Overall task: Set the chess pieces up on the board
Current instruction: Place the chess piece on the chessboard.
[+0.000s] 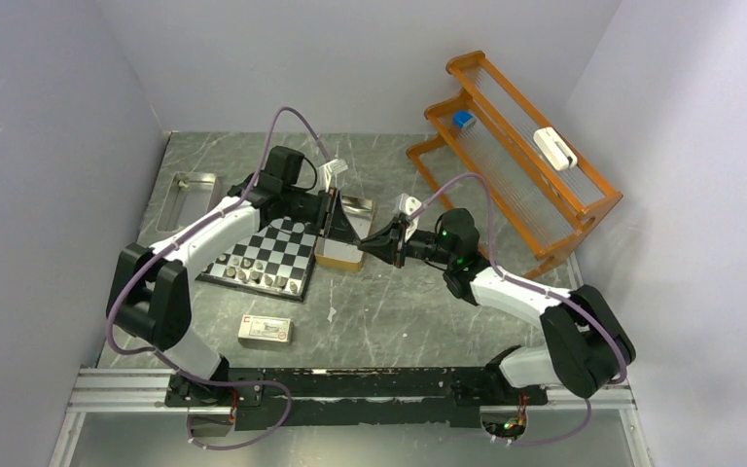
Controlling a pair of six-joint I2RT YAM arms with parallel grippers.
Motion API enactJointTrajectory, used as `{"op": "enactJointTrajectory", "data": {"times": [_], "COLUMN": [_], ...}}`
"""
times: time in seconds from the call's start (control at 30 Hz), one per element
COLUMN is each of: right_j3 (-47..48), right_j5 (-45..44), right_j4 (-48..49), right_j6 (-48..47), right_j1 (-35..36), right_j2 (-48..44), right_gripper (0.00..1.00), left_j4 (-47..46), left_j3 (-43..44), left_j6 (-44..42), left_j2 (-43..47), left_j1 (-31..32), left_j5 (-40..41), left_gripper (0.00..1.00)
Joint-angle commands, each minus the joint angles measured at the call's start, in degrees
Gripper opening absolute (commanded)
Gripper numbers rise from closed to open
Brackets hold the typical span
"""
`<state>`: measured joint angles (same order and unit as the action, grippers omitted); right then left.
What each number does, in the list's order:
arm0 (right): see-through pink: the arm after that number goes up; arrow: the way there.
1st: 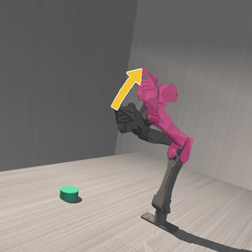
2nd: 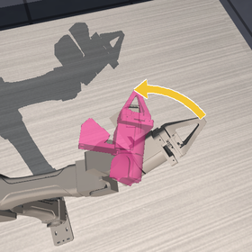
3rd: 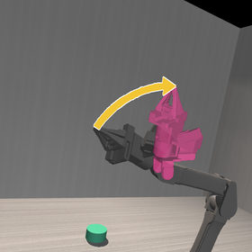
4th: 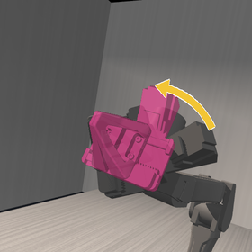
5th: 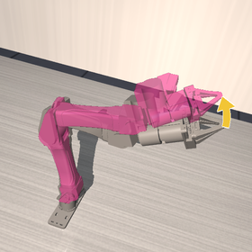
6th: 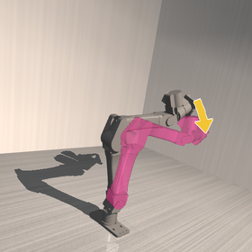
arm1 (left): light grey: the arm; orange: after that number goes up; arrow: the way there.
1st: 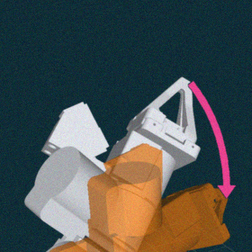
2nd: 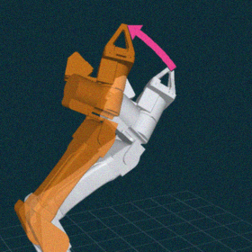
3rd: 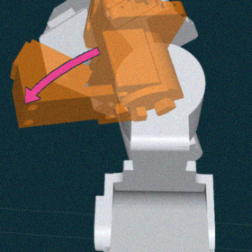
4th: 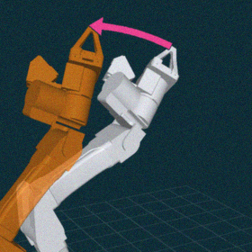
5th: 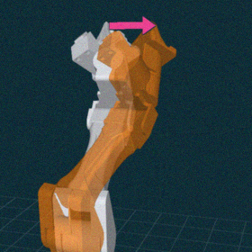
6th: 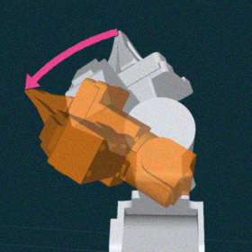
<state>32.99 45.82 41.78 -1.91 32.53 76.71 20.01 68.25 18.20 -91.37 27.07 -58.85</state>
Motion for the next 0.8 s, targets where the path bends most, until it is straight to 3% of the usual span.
{"op": "enactJointTrajectory", "data": {"times": [0.0, 0.17, 0.33, 0.5, 0.67, 0.77], "right_j3": [-1.4, -2.9, -3.7, -4.6, -4.6, -5.3], "right_j5": [-5.0, -7.5, -8.8, -11.4, -13.9, -19.1], "right_j4": [4.0, 8.9, 10.2, 6.3, 1.7, 2.5], "right_j6": [8.3, 14.4, 16.7, 15.1, 13.2, 12.0], "right_j1": [1.2, 1.3, 1.3, 1.2, 1.3, 3.7], "right_j2": [2.4, 3.5, 3.8, 0.7, -5.0, -6.9], "right_gripper": [0.00, 0.00, 0.01, 0.17, 0.43, 0.51], "left_j4": [-4.5, -6.9, -5.9, 0.2, 14.1, 11.5], "left_j3": [3.4, 3.0, 3.8, 6.6, 10.5, 6.2], "left_j6": [0.9, 2.8, 2.4, -1.5, -10.5, -6.7], "left_j2": [-0.3, -0.7, -2.2, -2.8, -3.4, -2.0], "left_j1": [0.9, 0.6, 0.5, -0.4, -2.4, -3.3], "left_j5": [-2.9, -1.6, -0.9, 1.3, 9.3, 8.8], "left_gripper": [0.25, 0.24, 0.15, 0.13, 0.12, 0.12]}}
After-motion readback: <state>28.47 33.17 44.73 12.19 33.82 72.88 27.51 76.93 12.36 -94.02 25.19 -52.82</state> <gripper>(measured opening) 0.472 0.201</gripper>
